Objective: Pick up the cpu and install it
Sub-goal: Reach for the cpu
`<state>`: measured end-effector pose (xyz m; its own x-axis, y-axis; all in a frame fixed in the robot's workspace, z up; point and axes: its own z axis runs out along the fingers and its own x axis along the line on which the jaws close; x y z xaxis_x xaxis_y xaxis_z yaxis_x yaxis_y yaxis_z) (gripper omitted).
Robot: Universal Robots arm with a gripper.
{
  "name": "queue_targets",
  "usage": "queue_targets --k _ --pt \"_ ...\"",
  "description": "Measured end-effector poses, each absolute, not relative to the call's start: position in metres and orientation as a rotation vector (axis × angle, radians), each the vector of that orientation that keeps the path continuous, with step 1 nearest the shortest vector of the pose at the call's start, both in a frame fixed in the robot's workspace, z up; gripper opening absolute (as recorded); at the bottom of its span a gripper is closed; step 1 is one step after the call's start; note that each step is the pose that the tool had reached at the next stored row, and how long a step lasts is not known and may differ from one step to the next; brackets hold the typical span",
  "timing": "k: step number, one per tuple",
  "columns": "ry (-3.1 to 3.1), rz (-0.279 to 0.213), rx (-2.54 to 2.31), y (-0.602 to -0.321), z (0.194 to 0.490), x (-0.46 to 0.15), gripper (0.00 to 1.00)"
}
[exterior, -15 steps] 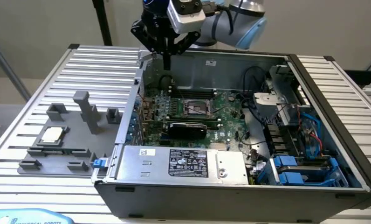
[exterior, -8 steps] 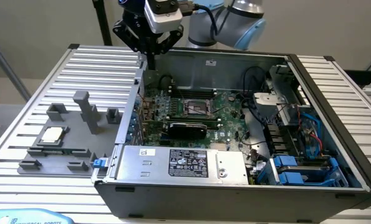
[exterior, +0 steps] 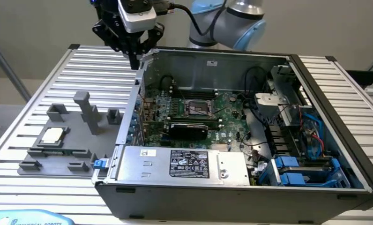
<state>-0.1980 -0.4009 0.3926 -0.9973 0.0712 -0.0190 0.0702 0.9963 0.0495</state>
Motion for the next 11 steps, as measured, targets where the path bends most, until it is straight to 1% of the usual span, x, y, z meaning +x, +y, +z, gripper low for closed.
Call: queue_targets --k 11 --pt "3.118 0.076 0.111 -0.401 0.393 -0.248 0.11"
